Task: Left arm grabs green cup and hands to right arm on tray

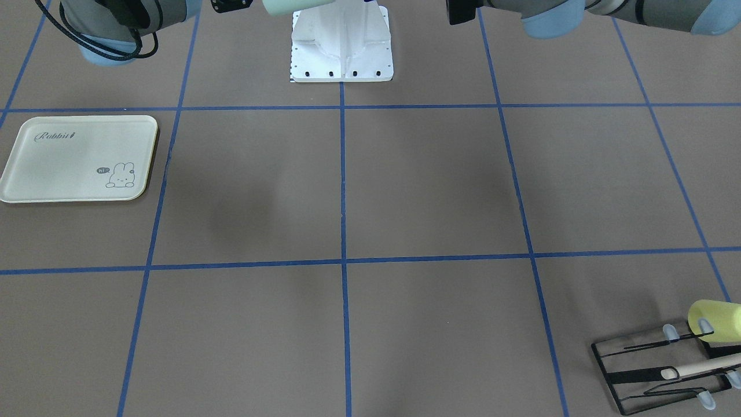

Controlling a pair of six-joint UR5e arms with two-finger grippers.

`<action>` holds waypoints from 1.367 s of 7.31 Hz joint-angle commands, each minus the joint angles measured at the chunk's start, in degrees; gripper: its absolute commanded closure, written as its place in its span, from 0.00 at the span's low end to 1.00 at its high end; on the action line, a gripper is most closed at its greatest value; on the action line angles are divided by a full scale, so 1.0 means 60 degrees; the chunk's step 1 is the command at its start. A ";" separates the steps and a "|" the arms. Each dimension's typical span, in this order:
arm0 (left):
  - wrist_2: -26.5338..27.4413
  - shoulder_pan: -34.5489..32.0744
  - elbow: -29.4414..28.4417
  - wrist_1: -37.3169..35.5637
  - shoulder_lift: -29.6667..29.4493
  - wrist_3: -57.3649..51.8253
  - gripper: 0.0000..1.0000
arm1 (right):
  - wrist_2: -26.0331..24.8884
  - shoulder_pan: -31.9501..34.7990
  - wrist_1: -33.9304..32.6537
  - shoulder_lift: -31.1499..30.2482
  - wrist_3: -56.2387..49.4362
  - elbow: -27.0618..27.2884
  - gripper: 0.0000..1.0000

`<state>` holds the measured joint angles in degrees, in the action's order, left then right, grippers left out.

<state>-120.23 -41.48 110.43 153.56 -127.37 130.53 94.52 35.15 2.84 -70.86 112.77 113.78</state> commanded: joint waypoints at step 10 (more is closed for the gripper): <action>0.0059 -0.0044 -0.0080 0.0101 0.0003 -0.1451 0.00 | 0.0037 0.0000 -0.0035 -0.0085 -0.0016 -0.0008 1.00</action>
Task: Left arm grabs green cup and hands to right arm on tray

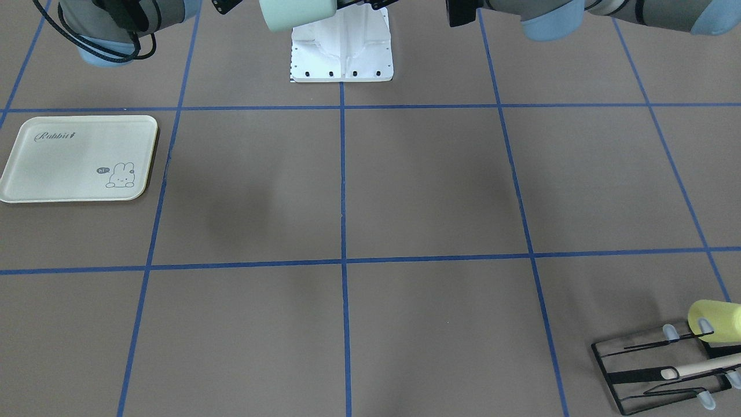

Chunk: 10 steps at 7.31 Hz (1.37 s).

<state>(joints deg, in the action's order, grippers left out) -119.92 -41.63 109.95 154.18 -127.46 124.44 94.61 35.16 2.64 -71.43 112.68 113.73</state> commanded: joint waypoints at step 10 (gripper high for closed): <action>-0.0125 -0.0824 0.0131 -0.2335 0.1249 -0.4426 0.00 | 0.5294 0.4173 -0.6027 0.0040 -0.1635 -0.0058 1.00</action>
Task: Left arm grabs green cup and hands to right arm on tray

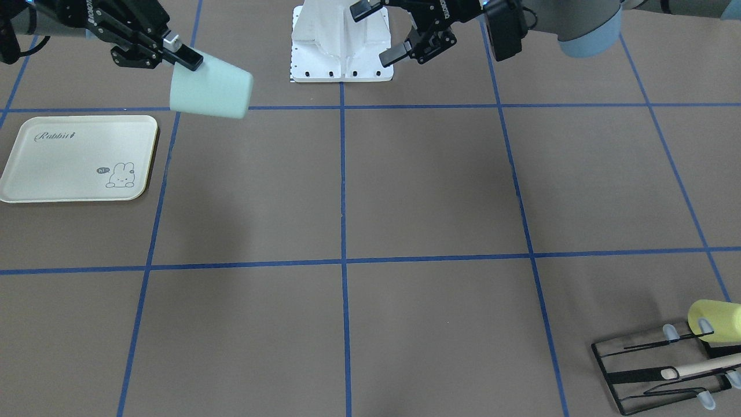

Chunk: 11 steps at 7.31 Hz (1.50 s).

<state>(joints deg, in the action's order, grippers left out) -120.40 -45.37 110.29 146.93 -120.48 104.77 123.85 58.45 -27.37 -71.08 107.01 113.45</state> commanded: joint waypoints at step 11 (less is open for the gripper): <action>-0.0001 -0.4340 -0.0099 -0.6320 0.5077 -1.5447 0.00 | 0.0106 0.1656 -0.6085 -0.4001 -1.0153 0.0104 1.00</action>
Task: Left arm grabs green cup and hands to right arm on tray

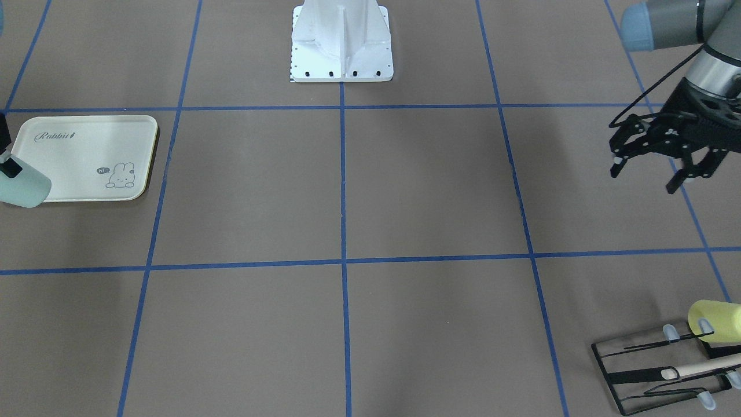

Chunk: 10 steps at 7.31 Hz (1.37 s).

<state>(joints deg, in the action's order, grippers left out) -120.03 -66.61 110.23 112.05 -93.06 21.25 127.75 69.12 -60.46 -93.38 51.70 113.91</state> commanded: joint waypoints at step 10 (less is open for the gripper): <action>-0.2305 -0.3781 -0.1395 -0.3867 0.1928 -0.3809 0.00 | -0.1237 -0.1206 -0.4030 -0.0621 -0.1776 0.1451 1.00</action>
<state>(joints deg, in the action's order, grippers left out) -133.78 -89.28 101.78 88.53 -82.88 -4.84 120.44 62.83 -83.87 -95.81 40.88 122.66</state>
